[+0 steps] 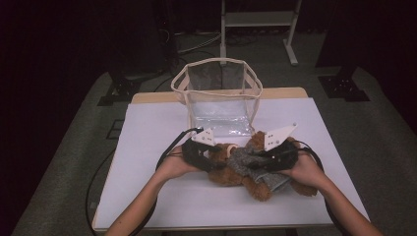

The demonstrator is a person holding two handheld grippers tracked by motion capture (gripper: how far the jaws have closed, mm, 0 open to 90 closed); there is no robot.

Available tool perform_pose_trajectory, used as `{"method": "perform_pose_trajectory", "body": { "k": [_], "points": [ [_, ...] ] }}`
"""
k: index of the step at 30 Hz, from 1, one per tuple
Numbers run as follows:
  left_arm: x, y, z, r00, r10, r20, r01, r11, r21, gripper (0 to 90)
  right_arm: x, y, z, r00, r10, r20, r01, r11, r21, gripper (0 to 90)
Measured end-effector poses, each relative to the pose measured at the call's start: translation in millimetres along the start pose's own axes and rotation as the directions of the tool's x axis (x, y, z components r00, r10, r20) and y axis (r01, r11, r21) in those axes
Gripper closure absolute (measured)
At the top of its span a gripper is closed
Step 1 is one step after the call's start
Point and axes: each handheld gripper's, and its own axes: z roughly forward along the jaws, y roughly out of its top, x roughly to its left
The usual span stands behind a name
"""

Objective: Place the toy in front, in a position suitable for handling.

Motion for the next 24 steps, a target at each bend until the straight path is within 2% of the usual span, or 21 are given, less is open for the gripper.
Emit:
{"method": "perform_pose_trajectory", "body": {
  "k": [3, 5, 8, 11, 16, 19, 20, 22, 24],
  "points": [
    [-6.2, -4.1, -1.6, 0.9999, 0.014, 0.006, -0.014, 0.9999, 0.004, 40.6, -6.8, -4.4, -18.4, 0.9985, 0.030, 0.045, -0.029, 0.999, -0.018, 74.9],
    [-10.1, -5.9, -2.7, 0.9997, 0.022, 0.009, -0.022, 0.9997, 0.007, 40.6, -14.2, -7.7, -30.9, 0.9955, 0.048, 0.082, -0.046, 0.998, -0.030, 74.8],
    [-14.0, -4.7, -5.6, 0.9995, 0.031, 0.010, -0.031, 0.9994, 0.012, 39.7, -25.4, -15.5, -42.4, 0.9891, 0.095, 0.112, -0.093, 0.995, -0.031, 74.8],
    [-14.3, 0.6, -10.7, 0.9992, 0.037, 0.014, -0.037, 0.9993, 0.003, 37.5, -28.7, -24.6, -41.7, 0.9866, 0.137, 0.089, -0.133, 0.990, -0.041, 74.8],
    [-13.8, 13.7, -13.2, 0.9981, 0.058, 0.024, -0.057, 0.9982, -0.016, 33.1, -14.9, -29.2, -34.5, 0.9906, 0.129, 0.048, -0.126, 0.991, -0.054, 74.8],
    [-16.1, 16.5, -9.1, 0.9966, 0.067, 0.048, -0.066, 0.9977, -0.013, 33.2, -7.2, -30.6, -36.1, 0.9924, 0.121, 0.021, -0.120, 0.991, -0.063, 74.8],
    [-19.2, 15.9, -3.2, 0.9948, 0.072, 0.072, -0.073, 0.9973, 0.008, 33.9, -7.2, -31.2, -37.8, 0.9926, 0.121, 0.012, -0.120, 0.990, -0.071, 74.8],
    [-23.5, 13.2, 2.4, 0.9937, 0.089, 0.068, -0.091, 0.9955, 0.026, 33.5, -9.0, -31.5, -41.7, 0.9915, 0.130, 0.012, -0.128, 0.989, -0.078, 74.8],
    [-25.3, 11.1, 3.2, 0.9929, 0.089, 0.079, -0.091, 0.9956, 0.021, 33.8, -14.6, -30.4, -47.1, 0.9903, 0.134, 0.038, -0.130, 0.988, -0.081, 74.7]
  ]
}}
